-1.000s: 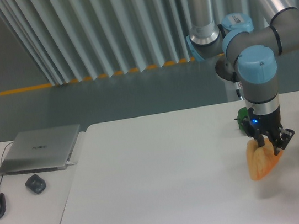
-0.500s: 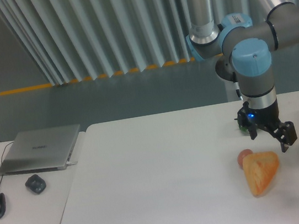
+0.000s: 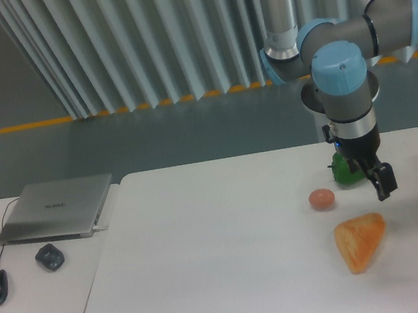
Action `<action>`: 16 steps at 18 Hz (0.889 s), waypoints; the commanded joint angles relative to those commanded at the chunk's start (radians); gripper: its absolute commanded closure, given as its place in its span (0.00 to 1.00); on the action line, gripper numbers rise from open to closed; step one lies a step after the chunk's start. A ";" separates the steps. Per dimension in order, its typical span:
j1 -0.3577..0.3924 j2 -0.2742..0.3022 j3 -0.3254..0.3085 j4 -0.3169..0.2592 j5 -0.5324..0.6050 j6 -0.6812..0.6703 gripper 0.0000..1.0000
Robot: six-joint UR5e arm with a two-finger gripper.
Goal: Place the triangular bread on the table
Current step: 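Raise the open gripper away from the bread slice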
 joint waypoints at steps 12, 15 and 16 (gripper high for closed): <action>0.014 0.000 0.048 -0.123 0.002 0.095 0.00; 0.012 0.000 0.045 -0.120 -0.002 0.095 0.00; 0.012 0.000 0.045 -0.120 -0.009 0.092 0.00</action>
